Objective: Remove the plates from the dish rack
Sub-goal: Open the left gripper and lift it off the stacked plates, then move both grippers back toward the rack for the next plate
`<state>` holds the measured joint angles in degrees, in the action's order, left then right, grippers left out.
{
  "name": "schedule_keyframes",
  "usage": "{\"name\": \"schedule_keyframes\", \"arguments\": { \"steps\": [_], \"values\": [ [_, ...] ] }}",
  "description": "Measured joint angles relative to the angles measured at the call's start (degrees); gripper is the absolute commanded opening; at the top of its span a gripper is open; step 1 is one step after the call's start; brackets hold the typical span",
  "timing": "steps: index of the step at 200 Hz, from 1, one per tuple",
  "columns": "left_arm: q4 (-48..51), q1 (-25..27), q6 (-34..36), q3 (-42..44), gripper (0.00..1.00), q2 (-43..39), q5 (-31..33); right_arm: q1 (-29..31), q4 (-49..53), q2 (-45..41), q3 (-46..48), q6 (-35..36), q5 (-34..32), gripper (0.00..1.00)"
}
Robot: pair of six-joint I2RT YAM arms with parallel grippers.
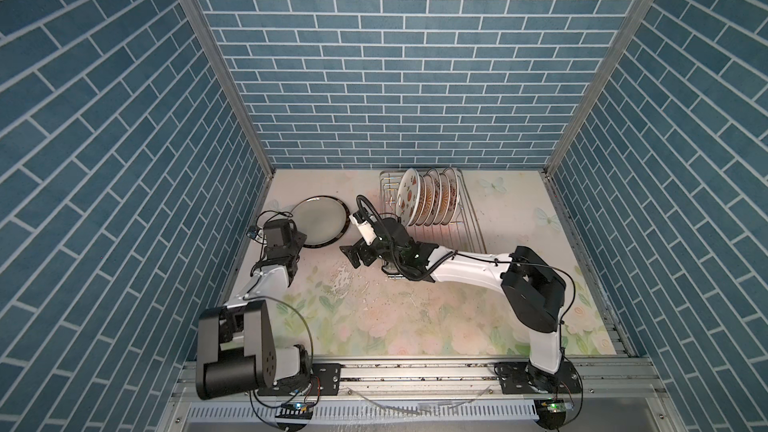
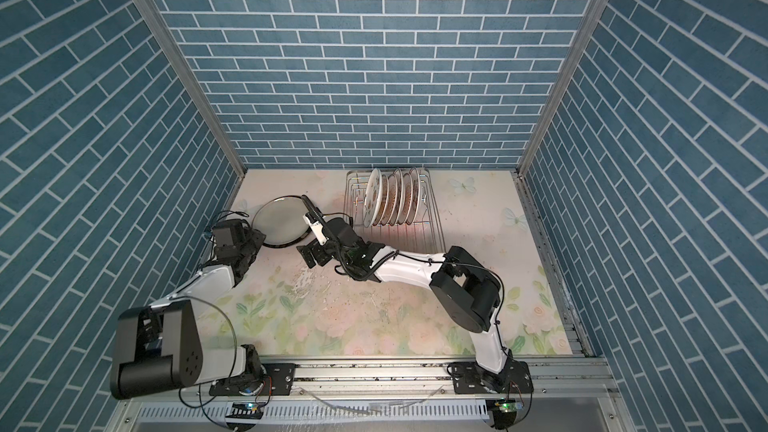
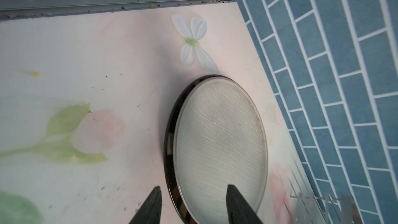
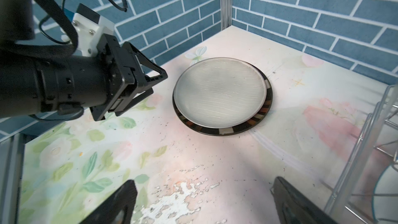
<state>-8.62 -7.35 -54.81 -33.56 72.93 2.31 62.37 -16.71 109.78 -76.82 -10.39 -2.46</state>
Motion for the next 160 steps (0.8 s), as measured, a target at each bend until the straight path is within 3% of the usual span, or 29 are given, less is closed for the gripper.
{"name": "schedule_keyframes", "arguments": {
  "steps": [29, 35, 52, 80, 160],
  "values": [
    [1.77, 4.37, 0.46, 2.25, 0.52, -9.62, 1.40, 0.98, -0.31, -5.09, 3.13, 0.42, -1.60, 0.99],
    [1.95, 5.18, 0.55, 2.69, 0.61, -11.50, 1.51, 1.01, -0.44, -5.95, 3.87, 0.42, -1.97, 0.99],
    [2.19, 7.37, 0.92, 4.07, 0.68, -16.63, 2.01, 1.01, -0.70, -8.15, 6.29, 0.44, -2.75, 0.99],
    [4.37, 14.27, 3.17, 4.98, 0.99, -23.63, 4.68, 1.03, -1.53, -12.85, 11.89, 0.44, -3.80, 0.99],
    [1.92, 33.22, 5.62, 10.32, 1.00, -33.24, 8.63, 1.07, -0.66, -27.91, 21.94, 0.44, -14.80, 0.99]
  ]
}}
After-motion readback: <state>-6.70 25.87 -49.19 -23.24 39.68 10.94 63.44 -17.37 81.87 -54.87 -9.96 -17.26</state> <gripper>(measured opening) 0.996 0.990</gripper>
